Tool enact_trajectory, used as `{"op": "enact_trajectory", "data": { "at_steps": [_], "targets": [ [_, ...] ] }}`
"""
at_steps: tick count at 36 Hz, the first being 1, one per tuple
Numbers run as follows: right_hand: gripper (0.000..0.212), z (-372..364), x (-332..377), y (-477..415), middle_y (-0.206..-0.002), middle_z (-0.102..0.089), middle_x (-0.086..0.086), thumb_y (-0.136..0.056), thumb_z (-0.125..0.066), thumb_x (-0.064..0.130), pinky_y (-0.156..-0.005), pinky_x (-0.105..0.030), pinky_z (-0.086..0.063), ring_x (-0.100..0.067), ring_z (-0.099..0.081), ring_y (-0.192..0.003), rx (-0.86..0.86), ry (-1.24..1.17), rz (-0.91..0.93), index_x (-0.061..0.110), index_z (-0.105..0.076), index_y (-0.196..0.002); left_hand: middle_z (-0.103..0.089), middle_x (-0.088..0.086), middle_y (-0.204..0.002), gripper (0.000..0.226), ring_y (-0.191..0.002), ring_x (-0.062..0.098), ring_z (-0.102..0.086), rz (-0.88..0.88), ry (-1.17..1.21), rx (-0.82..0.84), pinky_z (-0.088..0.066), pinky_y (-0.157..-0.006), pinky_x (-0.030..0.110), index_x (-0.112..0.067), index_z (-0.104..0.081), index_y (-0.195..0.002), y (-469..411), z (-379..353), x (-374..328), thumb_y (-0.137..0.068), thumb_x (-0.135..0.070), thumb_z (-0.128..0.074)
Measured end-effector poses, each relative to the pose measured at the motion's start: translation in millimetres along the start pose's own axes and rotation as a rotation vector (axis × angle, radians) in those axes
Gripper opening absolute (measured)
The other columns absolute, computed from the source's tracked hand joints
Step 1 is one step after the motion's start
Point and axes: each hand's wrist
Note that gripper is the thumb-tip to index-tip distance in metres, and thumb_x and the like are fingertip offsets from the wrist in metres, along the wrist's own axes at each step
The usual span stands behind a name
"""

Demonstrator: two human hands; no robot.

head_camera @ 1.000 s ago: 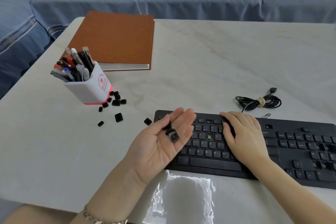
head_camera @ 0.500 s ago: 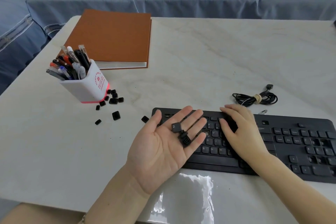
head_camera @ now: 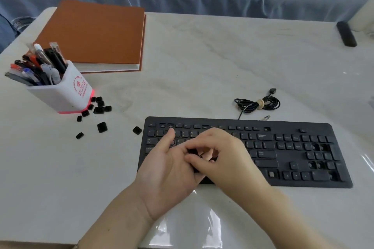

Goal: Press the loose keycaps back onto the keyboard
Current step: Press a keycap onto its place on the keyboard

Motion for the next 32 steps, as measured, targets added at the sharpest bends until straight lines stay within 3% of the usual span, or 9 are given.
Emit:
{"op": "enact_trajectory", "data": {
  "at_steps": [6,10,13,19,22,25,27,30,32],
  "targets": [
    [0.019,16.4,-9.4,14.9,-0.08,-0.061,0.009,-0.078,-0.067,0.013,-0.071,-0.015,-0.043,-0.003,-0.053,-0.083,-0.027,-0.001,-0.11,0.028,-0.074,-0.086,-0.067,0.018,-0.091,0.065,-0.082,0.025,-0.07,0.06,-0.079,0.006,-0.056,-0.078,0.034,0.009,-0.072,-0.089,-16.8,-9.0,16.9,-0.083,-0.046,-0.038],
    [0.02,31.0,-19.2,23.8,-0.08,-0.062,0.005,-0.076,-0.069,0.013,-0.071,-0.018,-0.045,-0.006,-0.055,-0.078,-0.056,-0.003,-0.172,0.033,-0.072,-0.079,-0.067,0.017,-0.087,0.072,-0.081,0.022,-0.069,0.103,-0.13,0.004,-0.05,-0.092,0.034,0.006,-0.073,-0.085,-28.2,-19.5,31.0,-0.094,-0.049,-0.028],
    [0.036,40.1,-27.2,30.8,-0.077,-0.062,0.002,-0.074,-0.071,0.01,-0.068,-0.017,-0.046,-0.008,-0.056,-0.074,-0.104,-0.031,-0.196,0.043,-0.06,-0.063,-0.063,0.015,-0.084,0.075,-0.078,0.021,-0.067,0.135,-0.143,-0.017,-0.043,-0.097,0.034,0.006,-0.072,-0.08,-36.1,-27.2,40.1,-0.097,-0.05,-0.025],
    [0.032,51.7,-44.9,41.8,-0.067,-0.063,0.021,-0.071,-0.073,0.007,-0.061,-0.008,-0.043,0.002,-0.056,-0.061,-0.237,-0.215,-0.289,0.037,-0.065,-0.07,-0.059,0.022,-0.108,0.062,-0.098,0.027,-0.057,0.186,-0.177,-0.095,-0.044,-0.094,0.035,0.008,-0.059,-0.106,-47.8,-41.1,58.3,-0.099,-0.045,-0.027],
    [0.031,61.3,-53.9,49.4,-0.068,-0.065,0.013,-0.069,-0.076,0.004,-0.061,-0.011,-0.047,0.001,-0.059,-0.062,-0.365,-0.339,-0.288,0.033,-0.067,-0.075,-0.061,0.027,-0.112,0.047,-0.096,0.027,-0.055,0.174,-0.204,-0.189,-0.055,-0.076,0.034,0.012,-0.056,-0.114,-54.2,-43.3,65.8,-0.099,-0.028,-0.035],
    [0.033,76.7,-72.3,58.5,-0.074,-0.066,0.008,-0.069,-0.077,0.002,-0.062,-0.01,-0.049,0.002,-0.06,-0.064,-0.447,-0.344,-0.308,0.031,-0.067,-0.08,-0.069,0.023,-0.087,0.024,-0.078,0.025,-0.066,0.149,-0.19,-0.251,-0.057,-0.059,0.026,0.01,-0.06,-0.102,-61.4,-38.8,70.4,-0.093,0.002,-0.04],
    [0.033,89.7,-90.7,67.5,-0.075,-0.064,0.006,-0.069,-0.077,-0.001,-0.063,-0.008,-0.047,0.003,-0.058,-0.062,-0.489,-0.297,-0.34,0.028,-0.067,-0.082,-0.071,0.023,-0.082,0.028,-0.075,0.026,-0.069,0.139,-0.169,-0.265,-0.057,-0.054,0.024,0.009,-0.06,-0.098,-64.5,-36.5,70.9,-0.091,0.013,-0.033],
    [0.032,109.1,-121.7,83.8,-0.076,-0.061,0.001,-0.069,-0.077,0.0,-0.067,-0.01,-0.047,-0.003,-0.057,-0.061,-0.545,-0.16,-0.389,0.029,-0.067,-0.078,-0.071,0.024,-0.088,0.027,-0.07,0.023,-0.072,0.118,-0.187,-0.254,-0.055,-0.051,0.022,0.007,-0.058,-0.105,-64.8,-34.0,69.9,-0.094,0.011,-0.033],
    [0.025,120.5,-138.6,93.6,-0.079,-0.061,0.001,-0.069,-0.077,-0.002,-0.067,-0.006,-0.045,-0.001,-0.058,-0.062,-0.569,-0.097,-0.406,0.02,-0.07,-0.08,-0.071,0.023,-0.094,0.024,-0.066,0.018,-0.071,0.096,-0.21,-0.249,-0.051,-0.045,0.018,0.005,-0.056,-0.108,-62.7,-34.6,68.9,-0.096,0.006,-0.035]
  ]
}}
Point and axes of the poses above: each hand's wrist, its own y-axis away from the middle knuckle, its own z-axis out of the back of the hand, x = y × z
